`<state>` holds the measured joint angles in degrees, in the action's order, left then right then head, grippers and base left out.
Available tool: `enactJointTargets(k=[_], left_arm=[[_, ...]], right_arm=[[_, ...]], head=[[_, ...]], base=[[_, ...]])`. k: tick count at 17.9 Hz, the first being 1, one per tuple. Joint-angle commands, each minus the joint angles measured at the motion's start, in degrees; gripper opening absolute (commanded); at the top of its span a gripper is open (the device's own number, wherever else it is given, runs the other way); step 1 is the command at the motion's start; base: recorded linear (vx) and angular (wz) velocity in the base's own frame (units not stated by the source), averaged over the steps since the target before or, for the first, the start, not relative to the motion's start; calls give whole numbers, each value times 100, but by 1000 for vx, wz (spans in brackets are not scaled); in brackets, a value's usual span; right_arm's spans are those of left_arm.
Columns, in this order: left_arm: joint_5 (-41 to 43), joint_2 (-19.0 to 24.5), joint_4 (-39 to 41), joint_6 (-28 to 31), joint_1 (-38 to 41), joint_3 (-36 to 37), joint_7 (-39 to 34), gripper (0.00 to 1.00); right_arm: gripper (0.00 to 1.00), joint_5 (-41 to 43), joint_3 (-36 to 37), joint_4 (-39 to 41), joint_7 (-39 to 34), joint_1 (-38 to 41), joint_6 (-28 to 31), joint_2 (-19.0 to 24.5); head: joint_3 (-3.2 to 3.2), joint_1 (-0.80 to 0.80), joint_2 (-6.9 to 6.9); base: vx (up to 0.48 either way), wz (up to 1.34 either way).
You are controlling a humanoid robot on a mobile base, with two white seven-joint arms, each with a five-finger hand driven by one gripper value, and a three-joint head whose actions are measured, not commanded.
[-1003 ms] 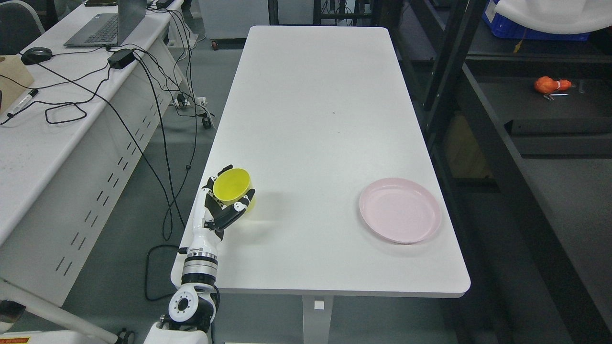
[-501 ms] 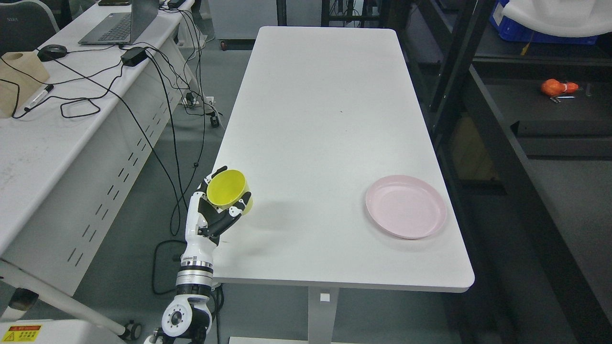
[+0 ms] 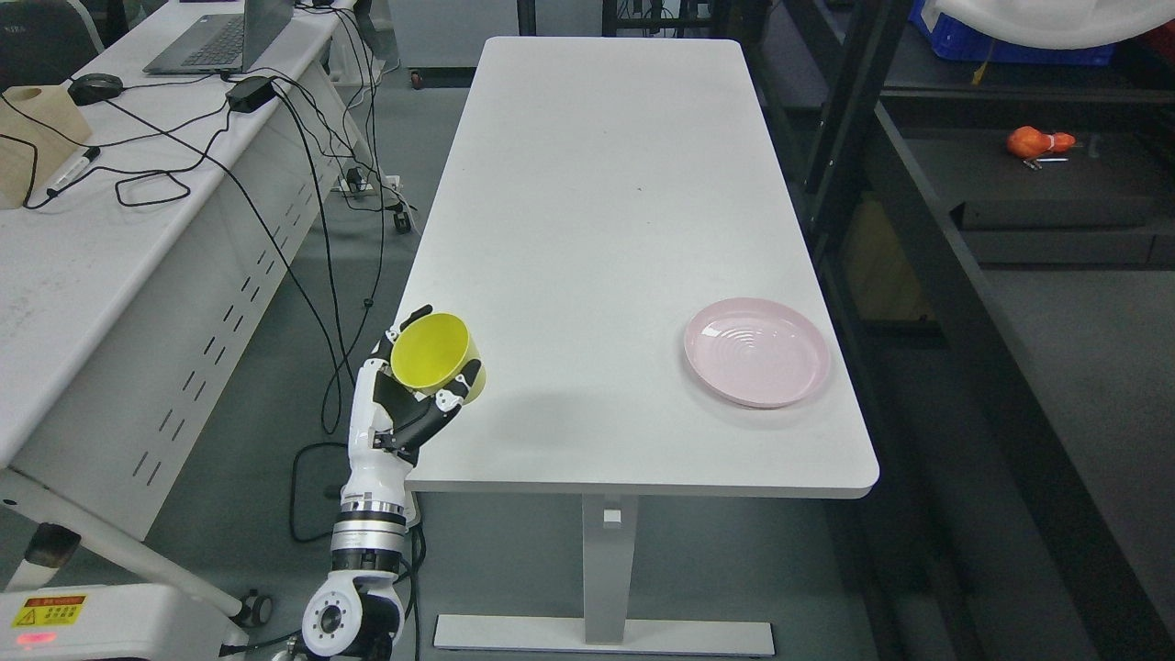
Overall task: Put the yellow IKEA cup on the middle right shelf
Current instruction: 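Lift the yellow cup with the left hand while turning toward the shelves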
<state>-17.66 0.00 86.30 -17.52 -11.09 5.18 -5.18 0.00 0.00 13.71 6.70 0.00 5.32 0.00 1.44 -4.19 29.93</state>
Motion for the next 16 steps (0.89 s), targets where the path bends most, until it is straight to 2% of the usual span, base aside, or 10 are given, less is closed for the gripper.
enactJointTargets(k=[1,16], left_arm=[[-1,100,633,3,124,211,-1,1],[-1,100,809,3,133,343,-10,1]], right_arm=[[99,141,-97,0,-2,79,4,-100],[99,141,-97,0,-2,79,4,-100]], head=[[0,0,0],[0,0,0]], base=[[-165,-123],[-222,7]])
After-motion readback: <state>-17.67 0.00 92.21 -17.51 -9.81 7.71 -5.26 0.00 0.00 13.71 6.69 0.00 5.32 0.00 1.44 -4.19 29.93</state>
